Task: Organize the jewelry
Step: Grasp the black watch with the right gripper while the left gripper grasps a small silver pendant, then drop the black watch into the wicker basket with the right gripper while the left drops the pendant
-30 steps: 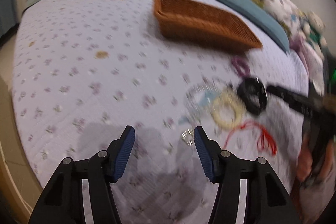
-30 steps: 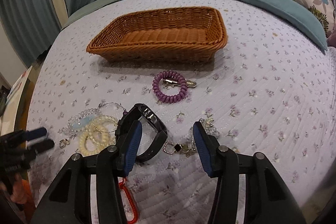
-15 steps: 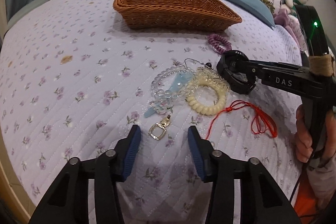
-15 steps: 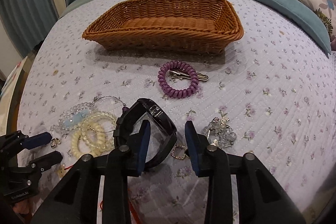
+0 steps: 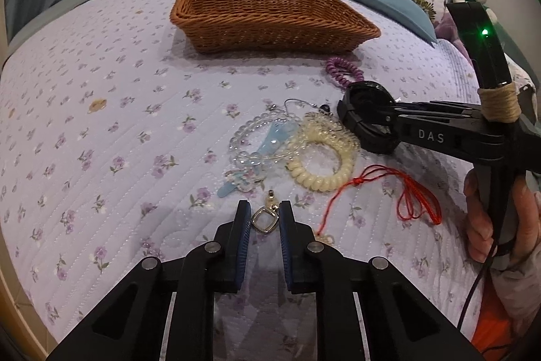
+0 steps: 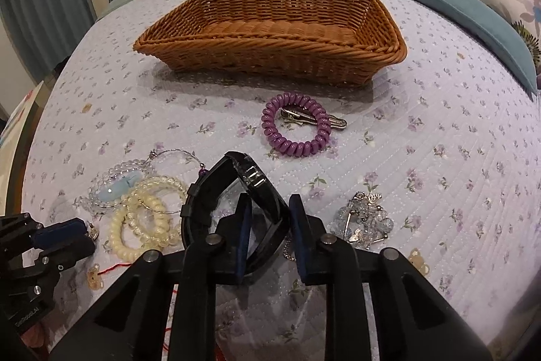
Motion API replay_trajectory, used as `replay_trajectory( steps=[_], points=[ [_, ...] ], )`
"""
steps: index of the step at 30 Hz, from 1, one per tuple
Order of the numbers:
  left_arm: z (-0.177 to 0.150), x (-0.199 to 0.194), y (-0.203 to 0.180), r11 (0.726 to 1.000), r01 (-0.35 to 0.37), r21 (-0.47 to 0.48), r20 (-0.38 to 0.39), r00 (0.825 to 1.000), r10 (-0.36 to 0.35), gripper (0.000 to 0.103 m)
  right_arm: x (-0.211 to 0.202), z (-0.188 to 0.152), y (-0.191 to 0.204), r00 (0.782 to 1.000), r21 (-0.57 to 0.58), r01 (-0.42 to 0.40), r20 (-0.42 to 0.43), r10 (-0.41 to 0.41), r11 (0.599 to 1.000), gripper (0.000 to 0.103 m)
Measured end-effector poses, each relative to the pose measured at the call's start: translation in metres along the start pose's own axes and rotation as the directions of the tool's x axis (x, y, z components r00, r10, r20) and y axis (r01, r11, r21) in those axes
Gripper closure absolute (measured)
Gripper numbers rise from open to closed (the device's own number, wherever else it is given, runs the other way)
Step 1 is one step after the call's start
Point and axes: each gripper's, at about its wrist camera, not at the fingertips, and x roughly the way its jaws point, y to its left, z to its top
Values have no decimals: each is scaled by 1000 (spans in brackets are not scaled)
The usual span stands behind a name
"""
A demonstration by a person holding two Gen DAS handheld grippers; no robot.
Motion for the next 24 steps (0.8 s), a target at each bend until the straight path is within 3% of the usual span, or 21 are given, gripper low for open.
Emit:
replay_trajectory(
  steps=[7, 15, 24],
  points=[
    [1, -9, -1, 1000, 25, -4, 34, 999, -25, 86, -10, -2, -4, 1000, 1, -14, 28, 14, 1000, 78],
    [7, -31, -3, 998, 67, -11, 124, 990, -65, 86, -30, 2, -4, 993, 6, -57, 106, 56, 998, 79],
    [41, -51, -16, 995, 94, -17, 217, 972, -88, 86, -56, 11, -14, 979, 19, -79, 188, 74, 997, 79]
  ],
)
